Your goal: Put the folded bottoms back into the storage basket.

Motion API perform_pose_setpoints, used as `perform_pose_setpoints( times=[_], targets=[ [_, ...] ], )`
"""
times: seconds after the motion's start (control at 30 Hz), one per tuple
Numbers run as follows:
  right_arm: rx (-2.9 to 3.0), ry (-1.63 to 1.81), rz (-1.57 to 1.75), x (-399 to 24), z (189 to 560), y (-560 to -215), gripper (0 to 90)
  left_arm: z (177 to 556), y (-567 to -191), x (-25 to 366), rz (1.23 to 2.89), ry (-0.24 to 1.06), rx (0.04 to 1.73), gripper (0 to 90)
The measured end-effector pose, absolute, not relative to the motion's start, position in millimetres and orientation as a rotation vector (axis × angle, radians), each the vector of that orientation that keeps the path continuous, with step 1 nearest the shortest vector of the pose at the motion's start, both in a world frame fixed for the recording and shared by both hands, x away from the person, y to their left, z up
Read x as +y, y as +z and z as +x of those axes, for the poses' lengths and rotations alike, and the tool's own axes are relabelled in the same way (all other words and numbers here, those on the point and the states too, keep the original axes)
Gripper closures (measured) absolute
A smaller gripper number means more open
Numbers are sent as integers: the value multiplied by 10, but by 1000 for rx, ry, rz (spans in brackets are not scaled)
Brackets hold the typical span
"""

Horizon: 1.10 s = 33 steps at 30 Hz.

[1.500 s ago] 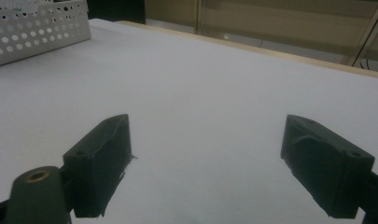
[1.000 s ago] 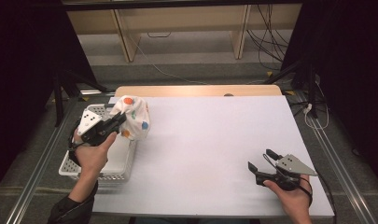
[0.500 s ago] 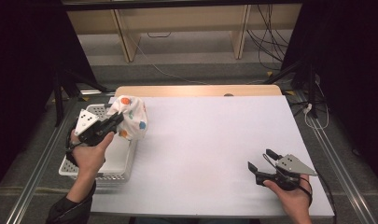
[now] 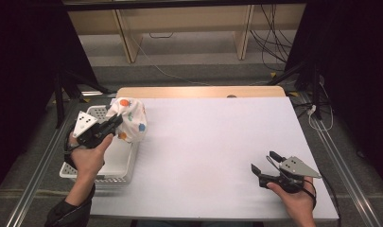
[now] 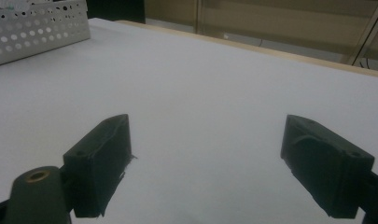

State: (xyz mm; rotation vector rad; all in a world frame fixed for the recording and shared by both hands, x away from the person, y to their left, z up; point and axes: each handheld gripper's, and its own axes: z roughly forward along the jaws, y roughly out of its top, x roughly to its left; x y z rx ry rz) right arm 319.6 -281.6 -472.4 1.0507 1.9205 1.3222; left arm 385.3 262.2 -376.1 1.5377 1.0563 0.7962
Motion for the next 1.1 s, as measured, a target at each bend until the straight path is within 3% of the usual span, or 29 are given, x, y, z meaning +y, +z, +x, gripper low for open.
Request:
perform_pose_setpoints(
  times=[1.1],
  targets=[
    [1920, 1321, 1051, -2817, 3195, -4724, 169, 3793, -3814, 2847, 1530, 816, 1102, 844]
  ],
)
